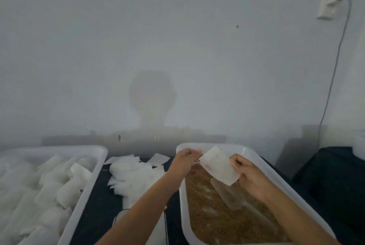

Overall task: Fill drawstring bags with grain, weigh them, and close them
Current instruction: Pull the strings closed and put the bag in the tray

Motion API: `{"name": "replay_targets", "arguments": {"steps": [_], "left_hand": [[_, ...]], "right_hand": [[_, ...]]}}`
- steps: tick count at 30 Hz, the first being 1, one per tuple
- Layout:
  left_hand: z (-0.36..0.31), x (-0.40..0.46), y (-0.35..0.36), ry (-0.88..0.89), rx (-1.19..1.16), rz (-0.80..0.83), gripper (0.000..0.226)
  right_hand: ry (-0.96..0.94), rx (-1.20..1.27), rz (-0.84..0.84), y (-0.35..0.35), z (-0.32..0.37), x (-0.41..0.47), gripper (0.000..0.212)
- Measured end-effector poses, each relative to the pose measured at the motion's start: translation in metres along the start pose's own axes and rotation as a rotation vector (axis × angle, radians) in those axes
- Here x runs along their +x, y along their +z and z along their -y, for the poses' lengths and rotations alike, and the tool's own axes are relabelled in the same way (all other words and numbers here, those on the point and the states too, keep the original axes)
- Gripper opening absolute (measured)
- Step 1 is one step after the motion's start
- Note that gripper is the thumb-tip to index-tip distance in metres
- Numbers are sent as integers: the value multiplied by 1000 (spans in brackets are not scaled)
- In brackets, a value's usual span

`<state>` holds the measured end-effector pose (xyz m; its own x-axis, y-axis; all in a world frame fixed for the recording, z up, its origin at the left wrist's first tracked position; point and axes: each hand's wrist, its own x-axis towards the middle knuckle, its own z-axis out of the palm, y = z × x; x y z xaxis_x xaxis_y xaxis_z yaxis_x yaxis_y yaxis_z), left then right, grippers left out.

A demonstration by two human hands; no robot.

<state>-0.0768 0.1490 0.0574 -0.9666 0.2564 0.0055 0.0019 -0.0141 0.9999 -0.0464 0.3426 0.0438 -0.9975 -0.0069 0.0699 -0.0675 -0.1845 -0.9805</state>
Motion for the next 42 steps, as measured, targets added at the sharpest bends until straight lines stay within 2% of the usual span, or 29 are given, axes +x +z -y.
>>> {"name": "replay_targets", "arguments": {"steps": [3,6,8,10,12,13,15,17,19,22,25,28,33,38,42], "left_hand": [[18,5,26,29,74,61,25],[35,6,40,21,80,131,20],[44,9,43,31,82,109,13],[51,13,44,25,129,61,7],[58,18,45,54,270,13,8],[62,19,45,78,370,0,13],[66,17,48,125,506,39,20],[67,14,52,183,527,164,16],[64,9,55,236,466,295,18],[62,6,55,199,296,367,18],[63,9,55,170,227,331,26],[64,11,53,183,252,316,32],[63,9,52,238,247,334,29],[66,13,51,266,261,312,31],[68,15,51,218,299,261,30]], "right_hand": [[28,-154,-56,-25,-17,-5,29],[71,-253,-74,-31,-26,-6,24],[94,-278,-93,-26,-31,-2,22],[83,-500,-160,-20,-39,-1,19],[-32,-799,-265,-16,-44,-2,17],[-94,-810,-299,-15,-44,-3,20],[-151,-645,-286,-13,-42,-6,29],[-105,-482,-153,-11,-38,-8,37],[-33,-468,-40,-8,-40,-8,39],[0,-443,-60,-9,-46,-1,31],[12,-435,-37,-11,-47,0,22],[27,-458,-17,-11,-47,-3,34],[19,-360,17,-9,-43,-7,25],[9,-330,92,-7,-39,-13,35],[11,-374,89,-7,-38,-13,20]]}}
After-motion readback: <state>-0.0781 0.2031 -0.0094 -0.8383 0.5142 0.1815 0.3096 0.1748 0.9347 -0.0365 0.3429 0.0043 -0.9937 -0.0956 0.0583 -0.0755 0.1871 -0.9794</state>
